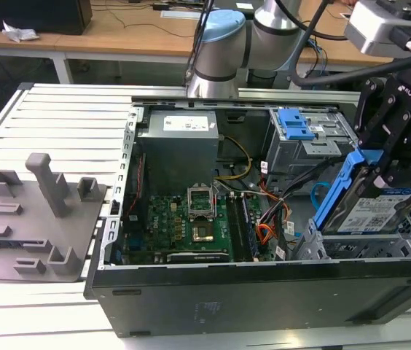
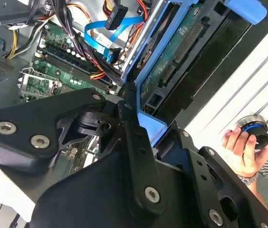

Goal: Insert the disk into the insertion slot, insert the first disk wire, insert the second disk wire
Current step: 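Insert the disk into the insertion slot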

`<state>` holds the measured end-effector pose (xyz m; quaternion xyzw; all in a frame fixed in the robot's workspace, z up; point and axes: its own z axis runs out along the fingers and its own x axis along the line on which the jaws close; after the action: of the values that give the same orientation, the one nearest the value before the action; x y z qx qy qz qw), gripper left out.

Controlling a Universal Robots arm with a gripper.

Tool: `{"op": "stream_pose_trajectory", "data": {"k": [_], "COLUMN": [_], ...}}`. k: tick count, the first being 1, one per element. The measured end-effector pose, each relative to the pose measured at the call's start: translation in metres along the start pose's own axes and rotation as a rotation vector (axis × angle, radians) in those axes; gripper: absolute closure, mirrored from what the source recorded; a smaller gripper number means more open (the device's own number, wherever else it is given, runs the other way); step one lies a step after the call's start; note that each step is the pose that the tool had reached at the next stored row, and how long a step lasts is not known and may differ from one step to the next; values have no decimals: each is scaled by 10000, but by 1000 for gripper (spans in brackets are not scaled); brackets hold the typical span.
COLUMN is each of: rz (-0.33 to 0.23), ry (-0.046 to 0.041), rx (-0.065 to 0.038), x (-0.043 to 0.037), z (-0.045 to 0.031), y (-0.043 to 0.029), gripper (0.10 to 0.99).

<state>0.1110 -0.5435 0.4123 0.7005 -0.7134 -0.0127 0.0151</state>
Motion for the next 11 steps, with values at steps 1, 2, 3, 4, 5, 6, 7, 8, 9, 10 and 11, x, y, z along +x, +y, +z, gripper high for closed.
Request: {"op": "stream_pose_trajectory", "data": {"k": [1,2,3,4,5,6,7,8,9,10,11], "rz": [0,0,0,0,0,0,0,0,0,0,0], "ry": [0,0,1,0,1,1,2,1,1,1,2], "rx": [0,0,0,0,0,0,0,0,0,0,0], "x": [0,0,0,0,0,0,-1,-1,0,0,0], "z": [13,23,42,55,64,76,83,88,90,90,90], "y": [0,-1,-2,-2,-3,-3,-3,-3,-4,-4,-3], "gripper": [718,718,718,718,718,718,718,718,718,718,718]}}
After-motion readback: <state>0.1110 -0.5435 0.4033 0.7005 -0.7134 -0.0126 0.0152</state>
